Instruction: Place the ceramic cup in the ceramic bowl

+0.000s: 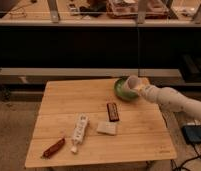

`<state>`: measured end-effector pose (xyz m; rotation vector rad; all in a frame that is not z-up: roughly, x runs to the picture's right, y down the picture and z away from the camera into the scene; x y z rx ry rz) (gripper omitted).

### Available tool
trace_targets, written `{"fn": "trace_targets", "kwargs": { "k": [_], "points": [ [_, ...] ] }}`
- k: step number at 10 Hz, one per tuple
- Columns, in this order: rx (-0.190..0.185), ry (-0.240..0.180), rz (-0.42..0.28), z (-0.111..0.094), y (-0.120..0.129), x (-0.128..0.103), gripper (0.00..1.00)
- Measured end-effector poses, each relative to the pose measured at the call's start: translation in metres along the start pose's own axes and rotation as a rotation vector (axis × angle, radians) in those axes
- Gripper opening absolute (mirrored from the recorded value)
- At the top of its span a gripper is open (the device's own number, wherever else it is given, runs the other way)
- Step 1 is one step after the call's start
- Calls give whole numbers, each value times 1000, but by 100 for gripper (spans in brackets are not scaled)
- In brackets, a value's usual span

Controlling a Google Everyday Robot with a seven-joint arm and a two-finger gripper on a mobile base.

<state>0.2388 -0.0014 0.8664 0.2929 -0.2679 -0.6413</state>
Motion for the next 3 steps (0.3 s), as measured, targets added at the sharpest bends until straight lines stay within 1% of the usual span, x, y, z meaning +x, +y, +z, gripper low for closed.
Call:
{"fn": "trace_targets", "kwargs": {
  "k": [1, 3],
  "points": [
    [-8, -3, 3, 3, 1, 2, 69],
    [-21, -1, 9, 7, 4, 10, 69]
  ]
}}
